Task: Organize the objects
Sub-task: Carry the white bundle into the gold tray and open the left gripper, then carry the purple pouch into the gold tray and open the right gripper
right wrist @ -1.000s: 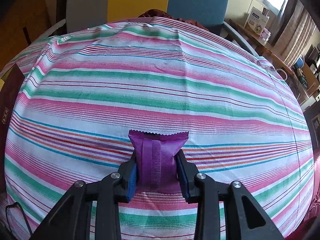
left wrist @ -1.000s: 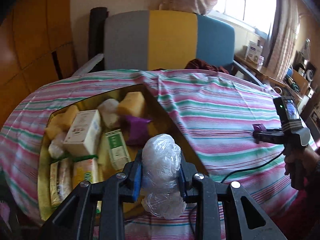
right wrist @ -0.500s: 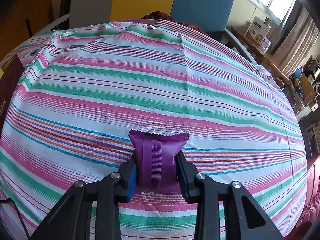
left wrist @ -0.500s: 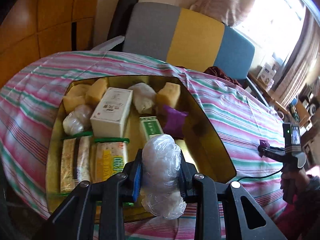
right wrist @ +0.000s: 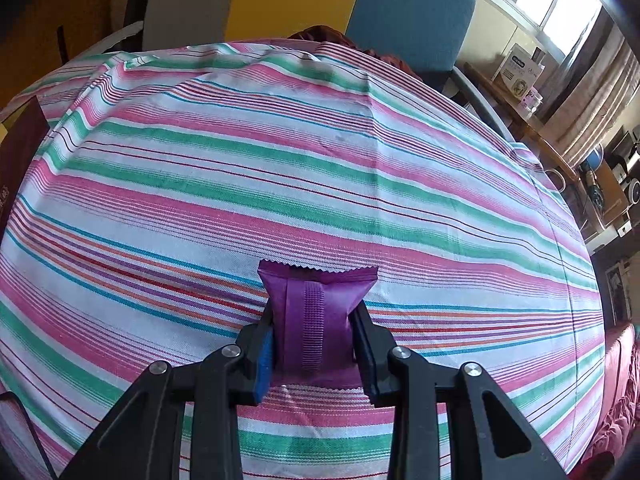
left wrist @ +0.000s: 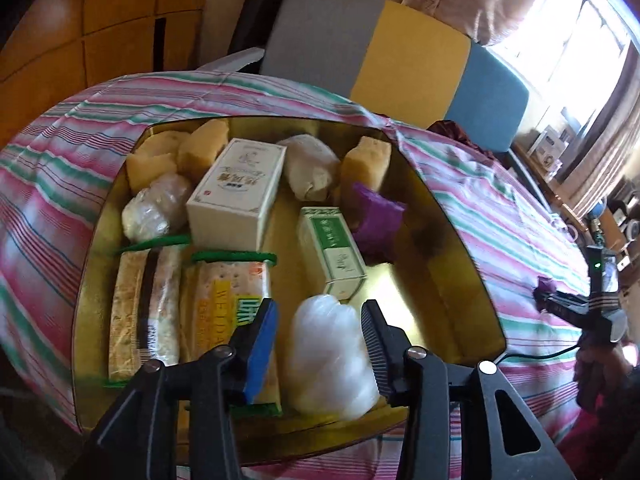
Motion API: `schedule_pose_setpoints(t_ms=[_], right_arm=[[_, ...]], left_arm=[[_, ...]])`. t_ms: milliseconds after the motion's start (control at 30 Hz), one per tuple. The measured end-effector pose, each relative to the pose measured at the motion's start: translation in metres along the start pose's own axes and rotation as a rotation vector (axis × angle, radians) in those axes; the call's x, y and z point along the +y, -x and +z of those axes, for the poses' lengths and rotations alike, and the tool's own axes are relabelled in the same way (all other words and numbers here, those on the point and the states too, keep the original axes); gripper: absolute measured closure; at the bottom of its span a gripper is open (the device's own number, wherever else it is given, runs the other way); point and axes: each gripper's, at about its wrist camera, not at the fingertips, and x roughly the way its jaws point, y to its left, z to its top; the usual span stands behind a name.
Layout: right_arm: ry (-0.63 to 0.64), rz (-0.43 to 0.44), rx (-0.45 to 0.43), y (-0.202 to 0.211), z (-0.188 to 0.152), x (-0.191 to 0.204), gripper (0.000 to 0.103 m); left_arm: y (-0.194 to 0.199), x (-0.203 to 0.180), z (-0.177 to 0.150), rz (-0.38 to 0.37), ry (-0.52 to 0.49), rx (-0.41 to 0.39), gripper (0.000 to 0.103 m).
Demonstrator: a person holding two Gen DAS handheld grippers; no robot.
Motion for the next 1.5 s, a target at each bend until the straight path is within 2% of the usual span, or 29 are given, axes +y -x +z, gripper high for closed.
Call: schedule_pose_setpoints(t_ms=[233,300,367,433,533,667,800,933,1067,1133,1267,1400,1500], right_arm=[[0.005,-0.020,0.002,0.000,0.003,0.002,0.070],[-0.012,-0.015,0.020,0.001,0.005,0.001,0.070],[-0.073,0.061,0.045,0.006,0.008,-0.001,0.070],[-0.090,0.132,0.027,0.024,0.010,0.009,0.070],[-0.043,0.264,-0.049,0.063,0.010,0.047,0.070],[0.087,0.420,-0.146,0.114,0.006,0.121,0.070],[0.203,0.493,-0.183,0.140,0.000,0.186,0.070],[0.303,0.487,-0.185,0.143,-0.007,0.234,0.070],[0.331,0.424,-0.142,0.128,-0.012,0.258,0.067],[0.324,0.425,-0.139,0.124,-0.013,0.259,0.064],[0.294,0.402,-0.175,0.131,-0.016,0.254,0.062],[0.215,0.402,-0.228,0.145,-0.016,0.242,0.062],[0.148,0.362,-0.266,0.156,-0.016,0.237,0.062]], left_arm=[[0.008,0.006,-0.004,0.074,-0.026,-0.038,0.057],[0.014,0.008,-0.003,0.094,-0.035,-0.057,0.053],[0.021,0.010,-0.001,0.111,-0.035,-0.076,0.050],[0.028,0.015,0.000,0.130,-0.036,-0.101,0.045],[0.033,0.023,0.002,0.153,-0.017,-0.113,0.043],[0.040,0.032,0.001,0.175,0.005,-0.113,0.040],[0.049,0.041,0.001,0.209,0.023,-0.135,0.030],[0.059,0.045,0.002,0.260,0.017,-0.173,0.024],[0.067,0.050,0.003,0.286,0.020,-0.192,0.015],[0.070,0.052,0.002,0.297,0.022,-0.199,0.008],[0.071,0.054,0.001,0.315,0.032,-0.201,0.000],[0.074,0.052,0.000,0.314,0.035,-0.199,0.000],[0.075,0.048,-0.003,0.329,0.038,-0.193,0.000]])
